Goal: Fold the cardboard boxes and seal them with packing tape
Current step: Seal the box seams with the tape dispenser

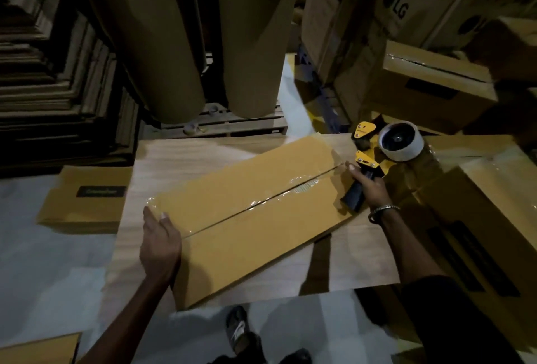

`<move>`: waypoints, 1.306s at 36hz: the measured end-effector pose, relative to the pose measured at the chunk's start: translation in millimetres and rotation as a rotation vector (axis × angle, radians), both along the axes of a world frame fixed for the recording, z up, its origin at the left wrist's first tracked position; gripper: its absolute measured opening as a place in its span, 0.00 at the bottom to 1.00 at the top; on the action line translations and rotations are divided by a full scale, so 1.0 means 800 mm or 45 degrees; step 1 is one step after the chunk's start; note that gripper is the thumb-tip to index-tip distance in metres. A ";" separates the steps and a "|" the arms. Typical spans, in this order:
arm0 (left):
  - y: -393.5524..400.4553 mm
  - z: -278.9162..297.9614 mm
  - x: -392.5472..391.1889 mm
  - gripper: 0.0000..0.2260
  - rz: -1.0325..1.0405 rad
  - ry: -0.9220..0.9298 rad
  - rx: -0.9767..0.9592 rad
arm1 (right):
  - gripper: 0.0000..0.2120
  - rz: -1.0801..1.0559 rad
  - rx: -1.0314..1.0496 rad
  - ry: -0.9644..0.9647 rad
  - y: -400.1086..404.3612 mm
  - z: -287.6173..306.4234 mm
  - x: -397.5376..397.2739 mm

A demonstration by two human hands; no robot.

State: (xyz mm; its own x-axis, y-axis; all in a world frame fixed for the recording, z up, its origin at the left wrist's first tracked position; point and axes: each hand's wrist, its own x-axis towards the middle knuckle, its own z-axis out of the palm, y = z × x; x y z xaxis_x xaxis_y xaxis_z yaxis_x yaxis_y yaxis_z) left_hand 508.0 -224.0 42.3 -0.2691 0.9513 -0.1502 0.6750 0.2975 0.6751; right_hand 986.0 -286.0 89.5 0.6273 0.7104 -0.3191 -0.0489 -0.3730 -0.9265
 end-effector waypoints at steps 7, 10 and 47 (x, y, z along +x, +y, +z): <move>0.041 -0.001 -0.045 0.30 -0.123 0.021 -0.023 | 0.11 -0.011 -0.017 0.023 -0.048 0.024 -0.085; 0.045 0.008 -0.061 0.31 -0.194 0.053 0.010 | 0.18 -0.114 -0.064 0.082 -0.080 0.009 -0.105; -0.073 0.122 0.340 0.35 -0.461 -1.219 -0.877 | 0.15 0.161 0.232 0.163 -0.166 0.067 -0.070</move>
